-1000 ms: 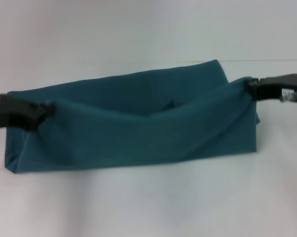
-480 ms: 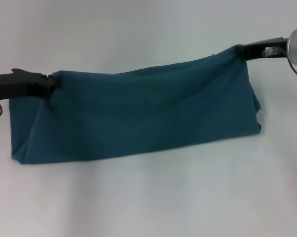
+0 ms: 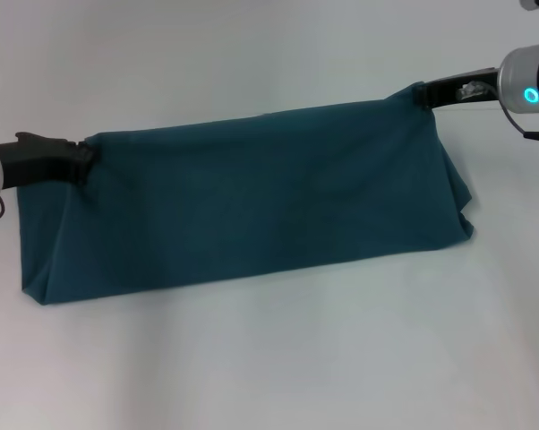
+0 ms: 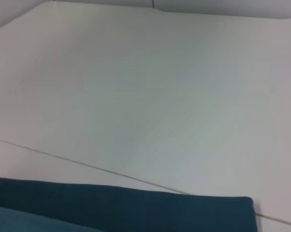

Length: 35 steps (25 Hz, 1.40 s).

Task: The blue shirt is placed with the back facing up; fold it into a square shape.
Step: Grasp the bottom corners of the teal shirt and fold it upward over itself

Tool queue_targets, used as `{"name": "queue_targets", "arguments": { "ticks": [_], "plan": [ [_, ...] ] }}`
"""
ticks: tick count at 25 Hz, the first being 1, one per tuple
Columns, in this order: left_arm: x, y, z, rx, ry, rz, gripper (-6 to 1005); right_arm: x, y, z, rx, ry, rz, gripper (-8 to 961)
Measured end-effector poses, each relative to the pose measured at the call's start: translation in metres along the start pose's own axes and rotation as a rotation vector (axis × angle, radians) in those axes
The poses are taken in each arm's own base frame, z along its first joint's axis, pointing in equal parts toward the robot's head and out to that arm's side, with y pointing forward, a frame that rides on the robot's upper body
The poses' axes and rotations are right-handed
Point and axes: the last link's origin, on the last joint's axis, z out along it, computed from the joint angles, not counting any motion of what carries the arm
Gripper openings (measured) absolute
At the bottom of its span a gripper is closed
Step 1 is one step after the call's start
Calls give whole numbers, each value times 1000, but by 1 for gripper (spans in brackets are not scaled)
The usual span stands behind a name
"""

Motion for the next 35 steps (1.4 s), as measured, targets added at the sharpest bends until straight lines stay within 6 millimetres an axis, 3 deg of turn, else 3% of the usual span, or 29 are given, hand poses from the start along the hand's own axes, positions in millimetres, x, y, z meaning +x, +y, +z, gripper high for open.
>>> {"name": "queue_targets", "arguments": {
  "ticks": [12, 23, 25, 28, 35],
  "plan": [
    [-8, -3, 9, 45, -7, -6, 45, -13, 9, 12, 13, -35, -57, 32],
    [-5, -8, 13, 121, 17, 13, 135, -11, 14, 15, 11, -44, -45, 227],
    [-5, -8, 15, 127, 16, 22, 151, -9, 15, 16, 11, -46, -39, 329],
    [-5, -9, 15, 139, 16, 25, 266, -6, 16, 16, 8, -43, -32, 483],
    [-10, -11, 2, 170, 42, -10, 466, -3, 19, 14, -5, -56, -26, 487]
  ]
}}
